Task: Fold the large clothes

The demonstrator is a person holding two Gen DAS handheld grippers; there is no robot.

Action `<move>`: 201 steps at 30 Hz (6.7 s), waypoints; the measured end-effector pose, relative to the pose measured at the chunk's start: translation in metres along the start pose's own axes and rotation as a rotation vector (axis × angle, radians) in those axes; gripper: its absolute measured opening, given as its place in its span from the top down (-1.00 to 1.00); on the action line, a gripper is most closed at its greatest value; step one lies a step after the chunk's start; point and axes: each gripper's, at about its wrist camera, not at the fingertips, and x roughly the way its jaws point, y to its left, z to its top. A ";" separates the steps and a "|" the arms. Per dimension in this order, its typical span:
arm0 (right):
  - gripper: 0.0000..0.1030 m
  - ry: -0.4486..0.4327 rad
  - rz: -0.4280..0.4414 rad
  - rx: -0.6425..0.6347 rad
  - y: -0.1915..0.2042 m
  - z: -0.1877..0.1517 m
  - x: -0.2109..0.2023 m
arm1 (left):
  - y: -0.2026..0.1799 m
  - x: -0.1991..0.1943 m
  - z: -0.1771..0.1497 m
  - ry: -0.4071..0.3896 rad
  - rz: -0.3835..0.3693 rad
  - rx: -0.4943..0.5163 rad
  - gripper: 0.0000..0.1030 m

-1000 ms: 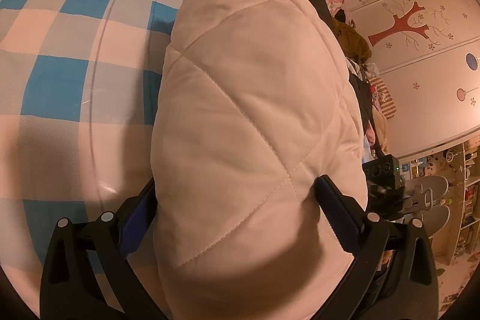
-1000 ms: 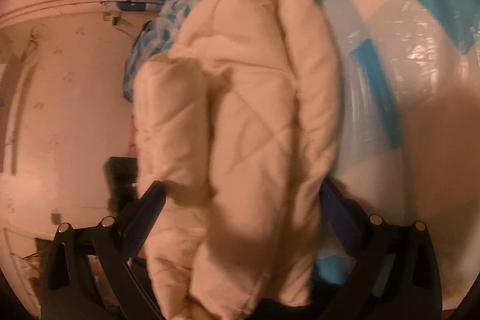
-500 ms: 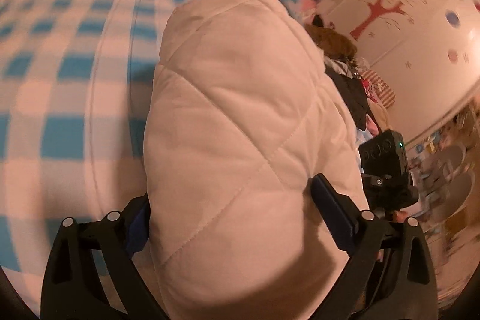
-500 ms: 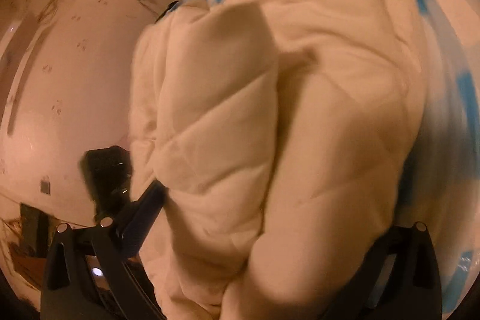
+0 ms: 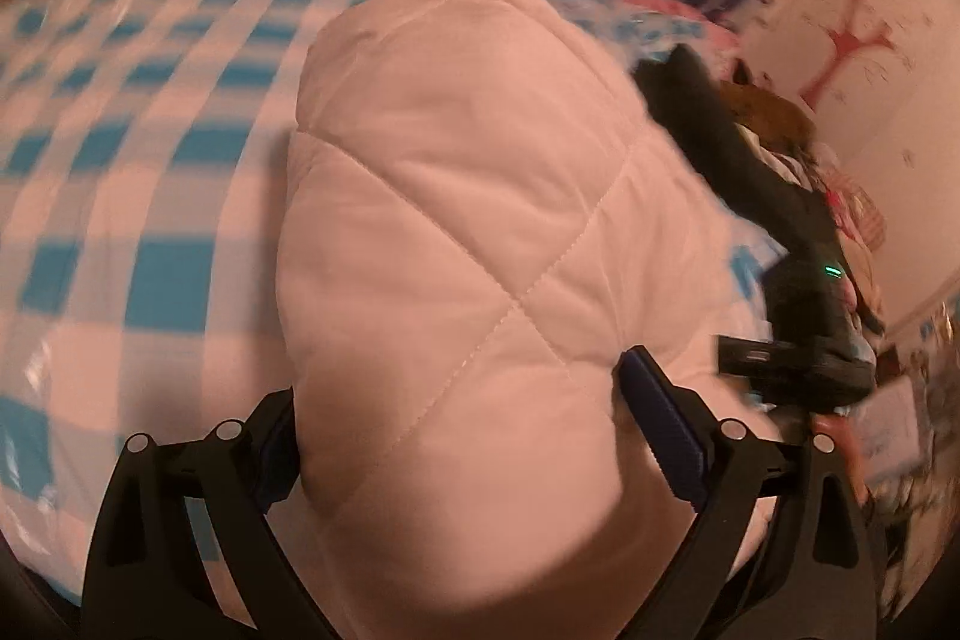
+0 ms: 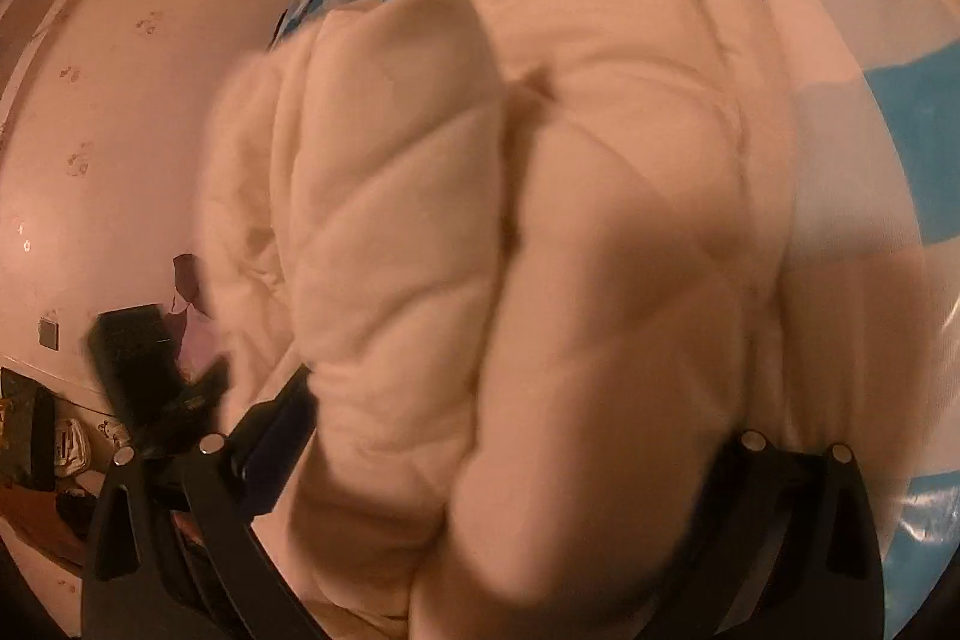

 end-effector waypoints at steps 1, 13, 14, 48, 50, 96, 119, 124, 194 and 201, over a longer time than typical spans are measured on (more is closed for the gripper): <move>-0.90 0.000 -0.025 -0.010 0.004 -0.001 -0.007 | 0.002 -0.001 0.000 -0.002 -0.013 -0.003 -0.77; -0.90 -0.262 -0.296 -0.151 0.061 0.026 -0.044 | -0.003 -0.008 0.000 -0.014 -0.015 0.014 -0.77; -0.90 -0.247 -0.333 -0.175 0.068 0.033 -0.033 | -0.003 -0.008 -0.001 -0.016 -0.013 0.015 -0.77; -0.90 0.017 -0.007 0.147 -0.023 0.057 -0.022 | 0.062 0.011 0.024 0.058 -0.215 -0.161 -0.84; -0.90 0.046 -0.020 0.133 -0.022 0.055 -0.020 | 0.058 0.016 0.021 0.060 -0.235 -0.150 -0.85; -0.88 -0.141 -0.227 -0.236 0.123 0.122 0.159 | 0.063 -0.016 0.065 -0.222 0.265 0.080 -0.87; -0.87 -0.419 -0.465 -0.504 0.152 -0.007 0.056 | 0.023 -0.053 0.020 -0.323 0.412 0.253 -0.87; -0.87 -0.300 -0.586 -0.514 0.117 -0.028 0.097 | 0.013 -0.071 -0.001 -0.347 0.391 0.226 -0.87; -0.87 -0.251 -0.832 -0.333 0.185 -0.106 0.060 | 0.025 -0.108 -0.046 -0.187 0.416 0.011 -0.87; -0.87 -0.244 -0.829 -0.348 0.187 -0.104 0.065 | 0.029 -0.102 -0.044 -0.174 0.414 0.002 -0.87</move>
